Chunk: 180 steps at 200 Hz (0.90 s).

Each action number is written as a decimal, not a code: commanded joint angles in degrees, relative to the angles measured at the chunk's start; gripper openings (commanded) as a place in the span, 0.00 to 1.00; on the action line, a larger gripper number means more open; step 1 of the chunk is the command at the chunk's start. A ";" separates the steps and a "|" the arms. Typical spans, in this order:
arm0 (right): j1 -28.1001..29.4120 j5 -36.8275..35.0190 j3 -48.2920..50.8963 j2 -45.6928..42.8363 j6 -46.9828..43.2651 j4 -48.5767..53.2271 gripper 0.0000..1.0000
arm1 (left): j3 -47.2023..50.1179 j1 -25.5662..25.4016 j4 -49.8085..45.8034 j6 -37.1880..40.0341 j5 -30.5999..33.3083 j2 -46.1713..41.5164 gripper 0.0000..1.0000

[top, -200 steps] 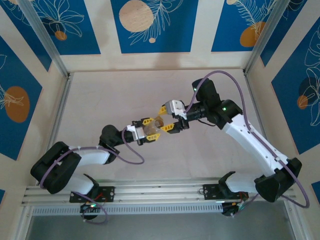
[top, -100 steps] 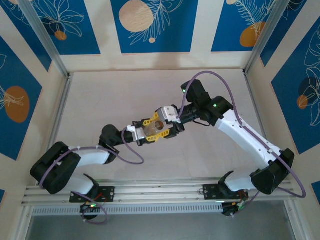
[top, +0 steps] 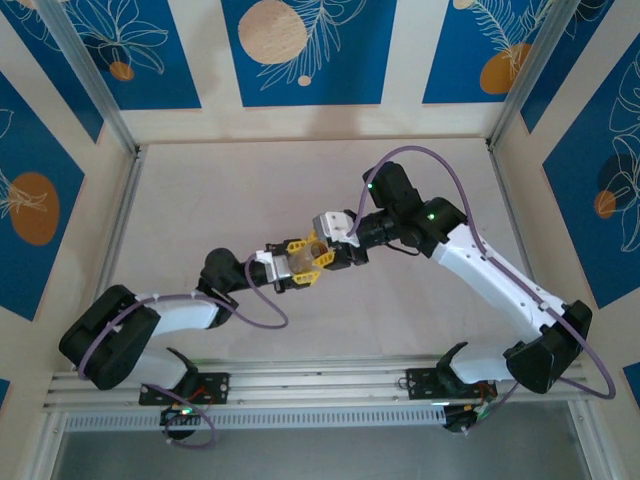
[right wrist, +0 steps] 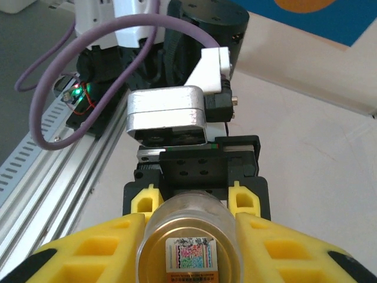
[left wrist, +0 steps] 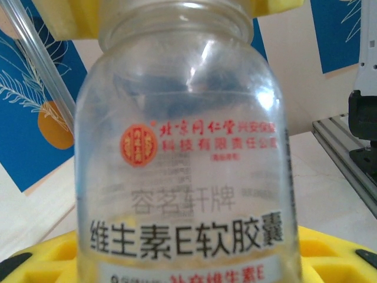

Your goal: Sort the pills into containers

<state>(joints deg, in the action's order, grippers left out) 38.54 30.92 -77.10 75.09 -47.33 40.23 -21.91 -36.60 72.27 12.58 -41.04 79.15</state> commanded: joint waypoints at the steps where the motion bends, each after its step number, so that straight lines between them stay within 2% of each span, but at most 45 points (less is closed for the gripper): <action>1: 0.31 -6.77 3.12 -0.86 14.09 -2.96 0.28 | -2.43 0.29 0.10 2.77 3.58 -3.46 0.00; 40: 1.21 -12.66 7.93 -1.62 40.21 -8.83 0.15 | -3.62 0.21 -3.72 7.41 8.57 -5.85 0.00; 85: 2.66 -31.31 9.70 -2.35 59.32 -9.25 0.07 | -3.81 0.03 -0.21 7.85 12.51 -4.34 0.00; 95: 2.66 -33.96 9.71 -3.01 62.33 -9.99 0.10 | -3.67 -0.13 0.54 7.48 12.54 -3.71 0.00; 108: 2.27 -33.67 9.42 -4.33 65.21 -11.59 0.15 | -3.54 -0.21 0.90 7.16 12.35 -2.89 0.00; 120: 1.82 -32.52 8.22 -5.33 67.11 -12.49 0.28 | -3.10 -0.32 1.53 6.86 12.38 -2.18 0.00; 143: 1.14 -32.29 3.49 -5.78 67.81 -10.24 0.45 | -2.05 -0.44 3.43 6.11 12.85 -1.20 0.00; 160: 0.82 -29.99 1.89 -6.37 62.93 -10.92 0.53 | -1.96 -0.45 3.67 5.53 12.24 -0.80 0.00; 180: -0.40 -17.32 4.06 -8.90 48.60 -14.96 0.60 | -2.08 -0.49 5.01 3.99 10.29 -0.15 0.00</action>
<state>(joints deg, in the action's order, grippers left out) 39.13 2.68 -73.03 69.60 14.15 27.24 -22.39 -36.67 71.31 19.05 -28.88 78.15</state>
